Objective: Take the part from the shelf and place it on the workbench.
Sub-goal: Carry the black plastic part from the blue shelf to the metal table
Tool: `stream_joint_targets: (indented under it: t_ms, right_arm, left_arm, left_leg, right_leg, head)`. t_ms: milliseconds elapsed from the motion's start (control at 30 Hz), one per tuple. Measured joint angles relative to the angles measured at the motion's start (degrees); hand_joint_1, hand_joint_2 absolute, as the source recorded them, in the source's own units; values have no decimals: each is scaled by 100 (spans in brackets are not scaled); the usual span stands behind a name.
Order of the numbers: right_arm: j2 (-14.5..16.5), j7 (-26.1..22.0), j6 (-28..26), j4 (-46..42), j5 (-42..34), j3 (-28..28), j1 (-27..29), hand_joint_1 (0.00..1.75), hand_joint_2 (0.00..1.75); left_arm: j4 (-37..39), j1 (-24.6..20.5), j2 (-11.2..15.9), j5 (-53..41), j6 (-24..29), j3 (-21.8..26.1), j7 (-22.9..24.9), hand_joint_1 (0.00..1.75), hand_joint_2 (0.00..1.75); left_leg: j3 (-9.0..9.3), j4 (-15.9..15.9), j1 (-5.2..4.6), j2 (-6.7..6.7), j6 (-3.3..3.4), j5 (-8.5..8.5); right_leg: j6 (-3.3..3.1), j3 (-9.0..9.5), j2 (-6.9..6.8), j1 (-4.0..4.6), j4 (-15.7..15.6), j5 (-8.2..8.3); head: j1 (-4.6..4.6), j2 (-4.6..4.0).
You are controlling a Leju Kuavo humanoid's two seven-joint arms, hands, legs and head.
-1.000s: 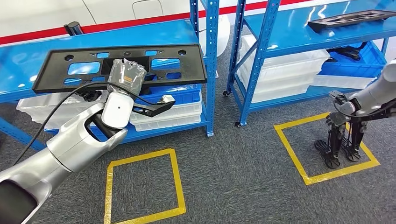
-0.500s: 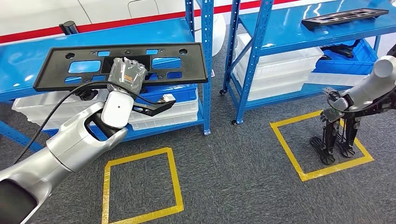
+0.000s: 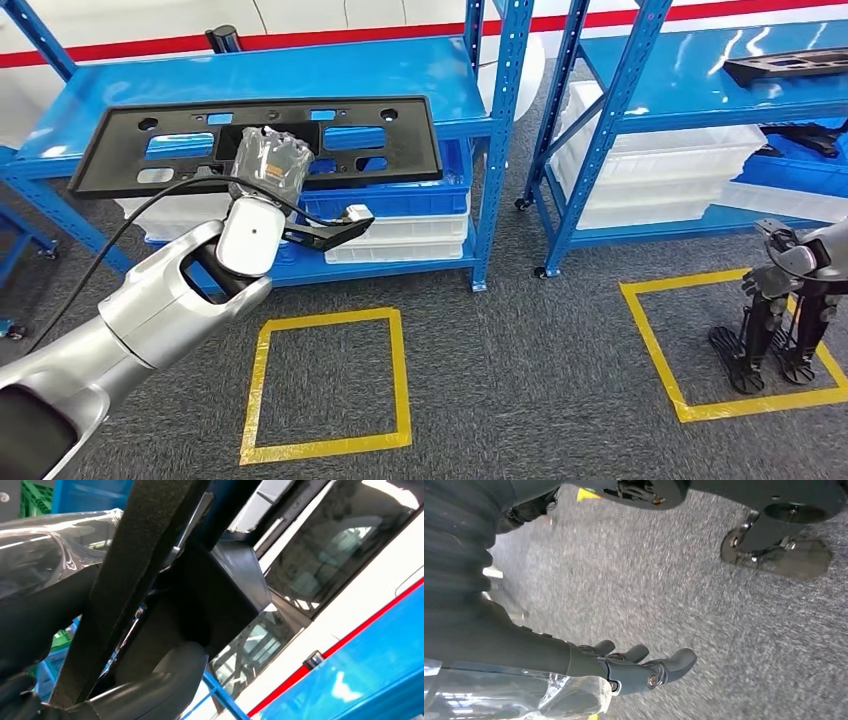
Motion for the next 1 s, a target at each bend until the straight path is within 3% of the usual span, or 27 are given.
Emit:
stream_joint_targets:
  t_ms: [67,100,167,233,267,300,333,367,433,500,567,633,700,733,767,800,833,867,933,1000]
  right_arm:
    - [8,-3,14,-2,-2,7,-4,0,175]
    - [10,-5,18,-3,-1,7,-7,0,175]
    - [11,-9,19,-4,-1,8,-10,0,175]
    - [6,-9,20,-3,-1,9,-8,0,175]
    - [3,-9,21,-3,-1,10,-7,0,175]
    - [1,-8,22,-2,-1,10,-6,0,175]
    - [-1,-8,22,-2,-1,10,-7,0,175]
    - [-2,-8,22,-2,-1,10,-9,0,175]
    - [-3,-8,23,-2,-1,10,-10,0,175]
    - [-13,-8,27,-2,-2,10,-9,0,175]
    - [-26,-8,32,-2,-15,10,-11,0,175]
    - [-34,-11,38,-2,-32,10,-8,0,175]
    - [-35,-15,46,-2,-38,10,-1,0,175]
    - [-33,-17,49,-2,-39,10,2,0,175]
    - [-32,-17,51,-2,-41,10,4,0,175]
    - [-32,-17,54,-2,-42,10,4,0,175]
    - [-32,-16,56,-2,-42,10,5,0,175]
    - [-32,-16,58,-2,-43,10,4,0,175]
    - [-30,-15,73,-2,-42,10,4,0,175]
    - [-22,-8,92,-2,-42,14,6,0,175]
  left_arm:
    - [1,1,7,-2,-14,3,-2,175,175]
    - [1,-5,13,-3,-19,8,-3,175,175]
    - [-1,-27,15,-8,-27,19,-7,175,175]
    - [0,-37,13,-12,-42,21,-12,175,175]
    - [1,-34,14,-12,-51,19,-14,175,175]
    - [1,-32,15,-12,-59,17,-15,175,175]
    - [2,-35,17,-11,-63,17,-15,175,175]
    - [1,-45,17,-12,-63,20,-15,175,175]
    - [1,-82,13,-13,-63,31,-15,175,175]
    - [-1,-116,11,-11,-64,40,-15,175,175]
    - [-3,-128,20,-5,-66,44,-15,175,175]
    - [-3,-147,31,-1,-72,51,-15,175,175]
    - [-4,-161,26,3,-78,49,-16,175,175]
    - [-5,-154,21,7,-81,44,-16,175,175]
    - [-5,-143,16,13,-84,39,-18,175,175]
    - [-5,-132,16,19,-87,35,-19,175,175]
    - [-5,-128,16,27,-91,34,-19,175,175]
    - [-5,-130,16,34,-93,35,-20,175,175]
    - [-5,-149,16,45,-99,36,-20,175,175]
    - [-7,-167,17,58,-111,37,-20,175,175]
  left_leg:
    - [-55,18,19,-52,-53,5]
    - [-111,106,21,7,-83,-57]
    - [-370,657,24,226,-150,-368]
    - [-748,1504,39,363,-204,-729]
    - [-869,1768,46,385,-213,-798]
    - [-884,1810,50,398,-213,-763]
    - [-771,1590,49,422,-203,-623]
    - [-558,1170,40,493,-180,-422]
    - [-130,310,-19,754,-109,-126]
    - [4,-9,-80,861,-45,-59]
    - [-14,-27,-75,729,12,-18]
    - [-10,-67,-33,603,84,41]
    - [-9,-84,-10,471,132,75]
    - [-13,-83,-10,396,141,80]
    - [-14,-79,-12,315,143,82]
    - [-15,-74,-10,227,142,84]
    - [-14,-64,-4,139,138,84]
    - [-13,-47,7,50,128,80]
    - [-44,15,21,-112,80,57]
    - [-115,64,29,-258,6,55]
  right_leg:
    - [-62,-20,-112,3,-3,25]
    - [-101,-25,-167,-4,-8,36]
    - [-158,-35,-282,-17,-17,47]
    - [-174,-43,-398,-11,-17,45]
    - [-174,-45,-458,-9,-17,45]
    - [-174,-45,-517,-7,-17,44]
    - [-172,-42,-577,-5,-17,43]
    - [-168,-35,-634,-2,-17,40]
    - [-150,-27,-736,24,-16,31]
    - [-116,-25,-840,53,-16,23]
    - [-66,-19,-914,58,-21,10]
    - [-19,-92,-732,49,177,-154]
    - [3,-387,-448,42,872,-543]
    - [8,-588,-379,42,1322,-734]
    - [12,-741,-358,42,1652,-833]
    - [16,-805,-352,40,1779,-819]
    - [18,-748,-344,35,1654,-690]
    - [22,-584,-305,21,1300,-477]
    - [40,-197,-50,-39,466,-130]
    - [32,-34,130,-65,100,-54]
  head:
    - [-1,0]
    - [-11,-1]
    - [-37,-1]
    - [-51,-1]
    - [-53,0]
    - [-54,0]
    - [-55,-1]
    - [-56,-1]
    - [-54,-1]
    - [-50,0]
    - [-48,0]
    - [-46,0]
    - [-35,-1]
    - [-31,-1]
    - [-27,-1]
    - [-27,0]
    - [-27,0]
    - [-26,0]
    - [-25,0]
    - [-29,0]
